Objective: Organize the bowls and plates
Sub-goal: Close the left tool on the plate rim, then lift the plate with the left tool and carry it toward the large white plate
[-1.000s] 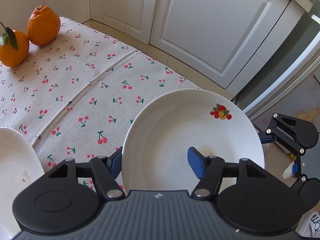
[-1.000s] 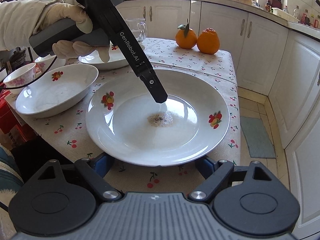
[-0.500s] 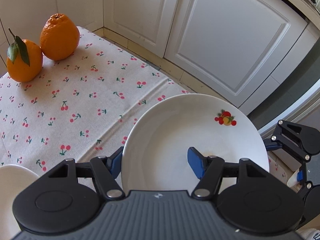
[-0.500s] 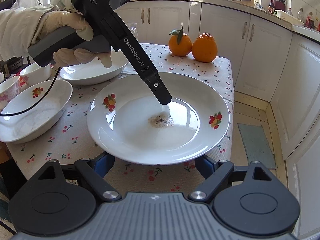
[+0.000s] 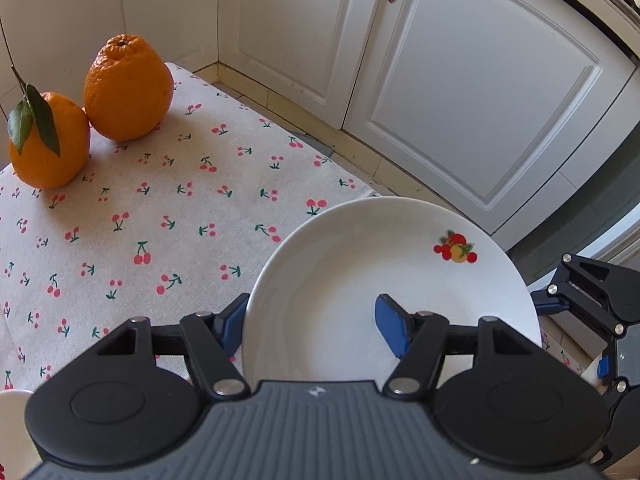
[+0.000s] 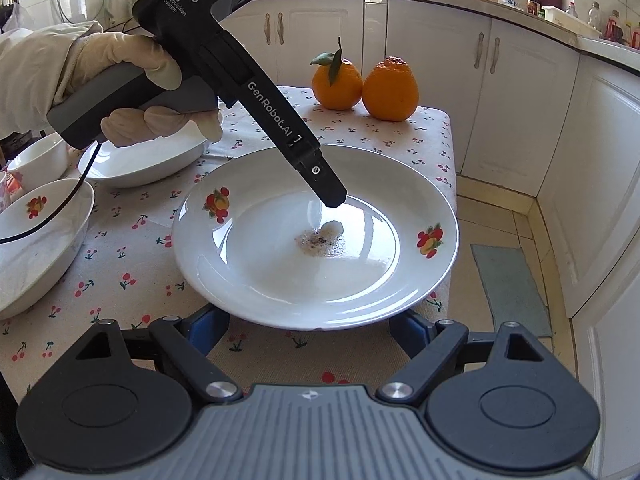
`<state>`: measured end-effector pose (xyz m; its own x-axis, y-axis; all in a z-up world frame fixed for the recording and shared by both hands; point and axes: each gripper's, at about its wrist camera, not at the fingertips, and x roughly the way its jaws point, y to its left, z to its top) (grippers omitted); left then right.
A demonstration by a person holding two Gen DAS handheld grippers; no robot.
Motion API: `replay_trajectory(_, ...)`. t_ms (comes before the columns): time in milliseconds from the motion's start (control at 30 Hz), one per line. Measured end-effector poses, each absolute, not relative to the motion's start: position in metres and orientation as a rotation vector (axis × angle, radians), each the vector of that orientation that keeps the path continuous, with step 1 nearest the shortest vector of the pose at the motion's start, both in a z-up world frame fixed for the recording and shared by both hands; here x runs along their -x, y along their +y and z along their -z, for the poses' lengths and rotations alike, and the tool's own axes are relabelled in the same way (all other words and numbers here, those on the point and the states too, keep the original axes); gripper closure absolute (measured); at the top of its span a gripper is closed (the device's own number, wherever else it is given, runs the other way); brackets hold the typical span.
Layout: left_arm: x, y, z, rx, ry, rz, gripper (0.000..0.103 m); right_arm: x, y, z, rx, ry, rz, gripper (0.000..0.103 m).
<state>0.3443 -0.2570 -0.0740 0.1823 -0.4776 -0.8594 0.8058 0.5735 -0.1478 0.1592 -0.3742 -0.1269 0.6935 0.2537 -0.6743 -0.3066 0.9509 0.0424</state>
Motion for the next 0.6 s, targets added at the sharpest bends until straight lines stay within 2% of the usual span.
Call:
replay_trajectory(333,-0.344,-0.259,0.072,-0.385,1.024,0.930,0.037,-0.158,-0.372,0.127,0.071,0.743,-0.298,0.013)
replay_trajectory(400,-0.344,-0.259,0.071,-0.378,1.026,0.928,0.034,-0.158,-0.372,0.127,0.066,0.744,-0.296,0.012)
replay_trajectory(500,-0.341,-0.256,0.065,-0.377,1.010,0.910,0.028,-0.156,-0.372,0.125,0.047,0.730,-0.293,0.000)
replay_trajectory(600,-0.334,-0.247,0.051,-0.360,0.979,0.888,0.024,-0.148,-0.370,0.118,0.049,0.729,-0.275,0.000)
